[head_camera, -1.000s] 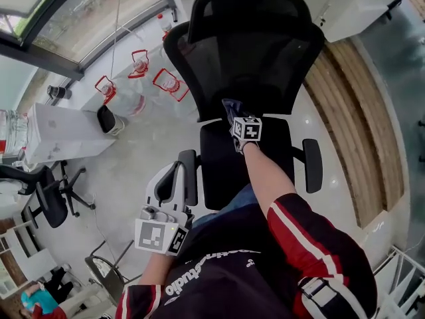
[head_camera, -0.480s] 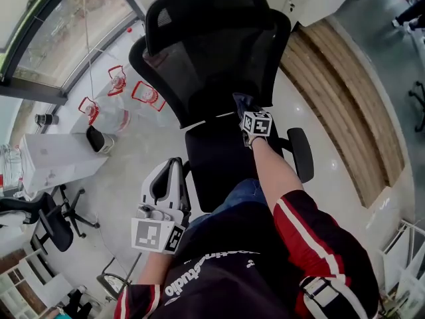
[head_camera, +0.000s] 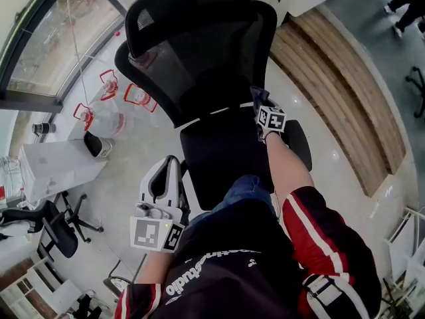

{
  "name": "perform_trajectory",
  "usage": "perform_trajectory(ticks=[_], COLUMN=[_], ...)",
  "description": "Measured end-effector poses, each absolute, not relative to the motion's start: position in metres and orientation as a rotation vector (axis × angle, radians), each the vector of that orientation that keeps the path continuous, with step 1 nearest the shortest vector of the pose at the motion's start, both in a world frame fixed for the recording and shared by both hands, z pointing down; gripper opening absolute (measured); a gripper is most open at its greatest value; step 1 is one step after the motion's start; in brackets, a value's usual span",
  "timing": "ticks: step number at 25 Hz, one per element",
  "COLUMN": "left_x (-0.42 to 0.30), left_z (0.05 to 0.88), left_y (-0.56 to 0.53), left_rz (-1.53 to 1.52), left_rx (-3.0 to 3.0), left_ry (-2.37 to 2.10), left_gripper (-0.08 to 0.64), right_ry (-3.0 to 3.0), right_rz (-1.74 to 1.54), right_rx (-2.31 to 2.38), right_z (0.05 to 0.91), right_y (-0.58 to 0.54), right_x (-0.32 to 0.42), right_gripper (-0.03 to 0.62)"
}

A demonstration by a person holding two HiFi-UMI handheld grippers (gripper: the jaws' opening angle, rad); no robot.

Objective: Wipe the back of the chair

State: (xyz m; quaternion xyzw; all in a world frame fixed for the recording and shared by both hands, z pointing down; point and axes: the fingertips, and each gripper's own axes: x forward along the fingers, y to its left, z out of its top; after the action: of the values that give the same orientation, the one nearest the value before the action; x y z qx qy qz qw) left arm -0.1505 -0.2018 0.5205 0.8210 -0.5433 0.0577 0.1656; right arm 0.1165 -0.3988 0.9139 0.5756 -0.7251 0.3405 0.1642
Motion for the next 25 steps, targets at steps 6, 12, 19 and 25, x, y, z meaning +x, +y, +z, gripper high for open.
perform_trajectory(ticks=[6,12,19,25], left_x=[-0.144,-0.151,-0.182,-0.207], left_z=[0.517,0.504,0.475,0.453], left_y=[-0.201,-0.203,-0.208,-0.212], left_rz=[0.148,0.097,0.032,0.053], left_rx=[2.355,2.368,2.349,2.340], left_ry=[-1.536,-1.549,-1.632,-1.685], left_gripper=[0.028,0.028,0.028,0.028], right_ry=[-2.030,-2.047,-2.120,-2.276], right_rz=[0.947,0.885,0.785,0.566], right_rx=[1.702,1.646,1.576,1.536], right_z=[0.902,0.880,0.820,0.692], right_y=[-0.400,-0.387,-0.351,-0.325], right_x=[0.155,0.157,0.149,0.111], right_gripper=[0.055,0.055,0.055,0.057])
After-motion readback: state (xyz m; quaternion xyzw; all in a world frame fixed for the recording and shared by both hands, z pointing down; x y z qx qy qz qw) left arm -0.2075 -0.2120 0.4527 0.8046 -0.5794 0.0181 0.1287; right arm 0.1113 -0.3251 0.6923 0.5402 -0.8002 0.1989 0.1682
